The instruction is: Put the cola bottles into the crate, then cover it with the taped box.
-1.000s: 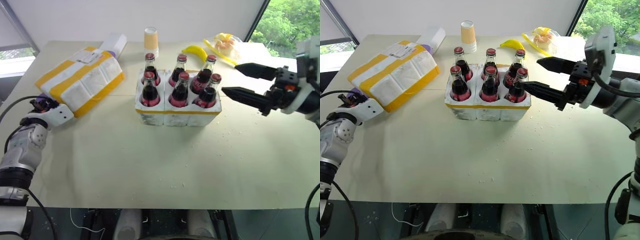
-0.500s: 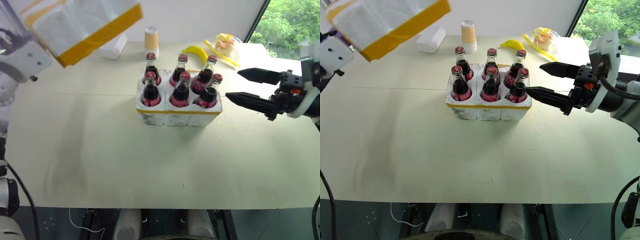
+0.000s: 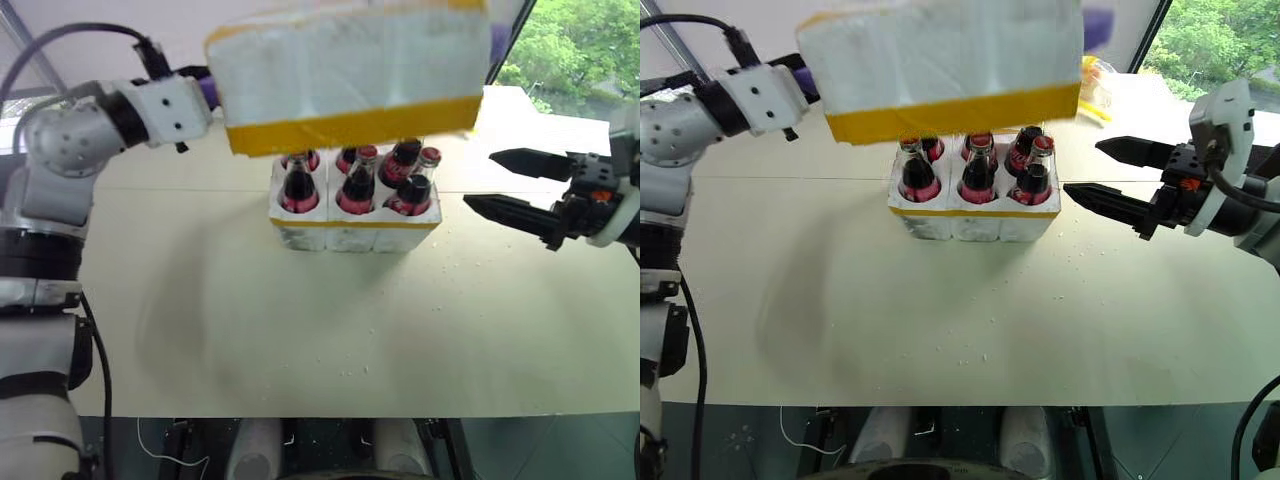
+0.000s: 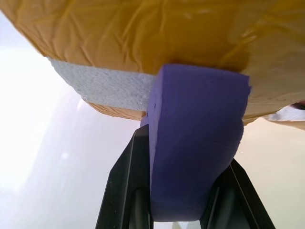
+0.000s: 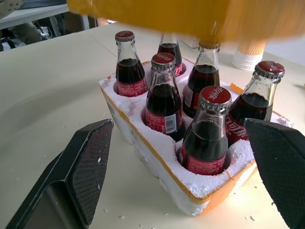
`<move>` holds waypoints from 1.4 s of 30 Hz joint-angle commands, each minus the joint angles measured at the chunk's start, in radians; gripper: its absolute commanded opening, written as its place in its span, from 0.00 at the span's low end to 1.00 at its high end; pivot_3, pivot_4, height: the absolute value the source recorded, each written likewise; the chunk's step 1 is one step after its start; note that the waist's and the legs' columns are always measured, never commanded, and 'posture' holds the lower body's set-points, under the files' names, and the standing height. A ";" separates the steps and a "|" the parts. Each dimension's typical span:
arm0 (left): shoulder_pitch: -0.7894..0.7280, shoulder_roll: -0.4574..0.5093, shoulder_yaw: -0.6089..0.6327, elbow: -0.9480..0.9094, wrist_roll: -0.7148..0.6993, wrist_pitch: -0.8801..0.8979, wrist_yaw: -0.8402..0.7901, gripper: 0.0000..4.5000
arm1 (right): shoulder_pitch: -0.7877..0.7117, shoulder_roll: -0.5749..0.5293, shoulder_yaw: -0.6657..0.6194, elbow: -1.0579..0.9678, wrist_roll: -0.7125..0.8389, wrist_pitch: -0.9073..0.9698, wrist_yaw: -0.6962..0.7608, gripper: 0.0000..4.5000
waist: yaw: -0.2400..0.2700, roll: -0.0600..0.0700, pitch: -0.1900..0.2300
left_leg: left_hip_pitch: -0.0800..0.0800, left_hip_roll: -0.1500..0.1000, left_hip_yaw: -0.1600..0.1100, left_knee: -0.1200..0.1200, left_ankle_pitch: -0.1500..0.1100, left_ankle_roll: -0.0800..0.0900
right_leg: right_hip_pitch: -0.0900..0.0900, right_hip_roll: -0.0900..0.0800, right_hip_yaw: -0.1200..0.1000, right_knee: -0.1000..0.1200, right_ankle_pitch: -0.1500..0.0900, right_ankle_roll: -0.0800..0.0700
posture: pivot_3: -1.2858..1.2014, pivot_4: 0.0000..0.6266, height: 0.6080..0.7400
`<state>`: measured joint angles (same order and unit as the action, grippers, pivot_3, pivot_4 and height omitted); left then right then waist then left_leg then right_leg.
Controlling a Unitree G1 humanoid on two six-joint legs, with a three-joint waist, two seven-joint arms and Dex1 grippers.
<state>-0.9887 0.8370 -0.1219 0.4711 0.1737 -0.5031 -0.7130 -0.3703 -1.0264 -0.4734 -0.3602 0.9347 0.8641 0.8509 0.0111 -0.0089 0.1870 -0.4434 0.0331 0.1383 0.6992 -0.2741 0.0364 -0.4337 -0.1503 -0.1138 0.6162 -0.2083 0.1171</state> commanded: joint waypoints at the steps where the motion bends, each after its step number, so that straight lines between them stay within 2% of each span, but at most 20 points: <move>1: -0.072 -0.003 -0.035 0.099 0.058 -0.129 0.000 0.11 | 0.001 -0.001 -0.062 -0.034 0.020 -0.018 -0.013 1.00 | 0.002 0.000 0.000 | 0.000 0.000 0.000 0.000 0.000 0.000 | 0.000 0.000 0.000 0.000 0.000 0.000 | 0.52 0.24 1.00; 6: -0.154 -0.036 -0.095 0.230 0.161 -0.257 0.055 0.11 | 0.024 0.008 -0.086 -0.056 0.035 -0.015 -0.035 1.00 | 0.004 0.000 0.000 | 0.000 -0.001 -0.002 0.000 -0.001 0.001 | 0.001 -0.001 0.000 -0.001 0.000 0.000 | 0.52 0.24 1.00; 12: -0.252 -0.069 -0.131 0.319 0.288 -0.302 0.192 0.11 | 0.050 0.017 -0.105 -0.074 0.045 -0.022 -0.055 1.00 | 0.001 -0.001 0.000 | 0.000 0.000 -0.003 0.000 -0.001 0.001 | 0.001 0.000 0.000 0.000 0.000 0.000 | 0.52 0.24 1.00; 17: -0.237 -0.058 -0.150 0.328 0.357 -0.332 0.261 0.11 | 0.057 0.022 -0.115 -0.079 0.051 -0.025 -0.066 1.00 | 0.000 -0.001 0.000 | 0.000 0.000 -0.003 0.000 -0.001 0.001 | 0.001 0.000 0.000 -0.001 0.000 0.000 | 0.52 0.24 1.00; 19: -0.213 -0.060 -0.145 0.315 0.344 -0.326 0.263 0.34 | 0.060 0.025 -0.118 -0.081 0.051 -0.026 -0.068 1.00 | 0.001 -0.001 0.000 | 0.000 0.000 -0.003 0.000 -0.001 0.001 | 0.001 0.000 0.000 0.000 0.000 0.000 | 0.52 0.24 1.00; 20: -0.201 -0.059 -0.144 0.306 0.337 -0.325 0.260 0.41 | 0.059 0.025 -0.118 -0.080 0.051 -0.026 -0.069 1.00 | 0.000 -0.001 0.000 | 0.000 0.000 -0.003 0.000 -0.001 0.001 | 0.001 0.000 0.000 0.000 0.000 0.000 | 0.52 0.24 1.00; 25: -0.115 -0.054 -0.116 0.222 0.282 -0.264 0.214 0.96 | 0.055 0.019 -0.115 -0.065 0.045 -0.030 -0.061 1.00 | 0.002 -0.001 0.000 | 0.000 0.000 -0.004 0.001 -0.001 0.001 | 0.001 -0.001 0.000 0.000 0.000 0.000 | 0.52 0.24 1.00; 32: 0.134 -0.004 0.000 -0.056 -0.099 0.013 -0.094 0.99 | 0.044 0.015 -0.087 -0.029 0.023 -0.048 -0.040 1.00 | -0.004 0.000 0.000 | 0.000 0.001 -0.004 0.001 -0.001 0.001 | 0.001 0.000 0.000 0.000 0.000 0.000 | 0.52 0.24 1.00; 35: 0.242 0.031 0.105 -0.239 -0.390 0.436 -0.253 0.99 | 0.039 0.015 -0.071 -0.011 0.012 -0.058 -0.028 1.00 | -0.006 0.000 0.000 | 0.000 0.001 -0.004 0.001 -0.001 0.001 | 0.001 0.000 0.000 0.000 0.000 0.000 | 0.52 0.24 1.00; 37: 0.331 0.142 0.207 -0.369 -0.707 0.872 -0.414 0.99 | 0.042 0.015 -0.055 0.008 -0.001 -0.067 -0.010 1.00 | -0.008 -0.001 0.000 | 0.000 0.003 -0.004 0.001 -0.001 0.001 | 0.001 0.000 0.001 0.001 0.000 0.000 | 0.52 0.24 1.00; 38: 0.373 0.193 0.260 -0.403 -0.813 0.990 -0.489 0.99 | 0.042 0.014 -0.047 0.020 -0.008 -0.070 0.001 1.00 | -0.013 -0.001 0.000 | 0.000 0.003 -0.004 0.001 -0.001 0.001 | 0.001 0.000 0.001 0.001 0.000 0.001 | 0.52 0.24 1.00; 39: 0.399 0.230 0.294 -0.423 -0.871 1.069 -0.523 0.99 | 0.043 0.012 -0.041 0.030 -0.014 -0.074 0.010 1.00 | -0.021 -0.001 0.000 | 0.001 0.005 -0.004 0.001 -0.001 0.001 | 0.001 0.000 0.001 0.002 -0.001 0.002 | 0.52 0.24 1.00; 42: 0.450 0.321 0.344 -0.429 -0.922 1.207 -0.577 0.99 | 0.046 0.003 -0.023 0.066 -0.038 -0.084 0.049 1.00 | -0.018 0.000 0.001 | 0.001 0.003 -0.005 0.001 -0.001 0.001 | 0.002 0.000 0.001 0.002 -0.002 0.003 | 0.52 0.24 1.00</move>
<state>-0.5467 1.1258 0.1761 0.0723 -0.6914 0.6270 -1.2477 -0.3179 -1.0026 -0.4842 -0.3001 0.9065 0.8032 0.8756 -0.0065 -0.0086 0.1876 -0.4416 0.0354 0.1334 0.6999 -0.2747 0.0373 -0.4311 -0.1507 -0.1132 0.6180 -0.2106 0.1204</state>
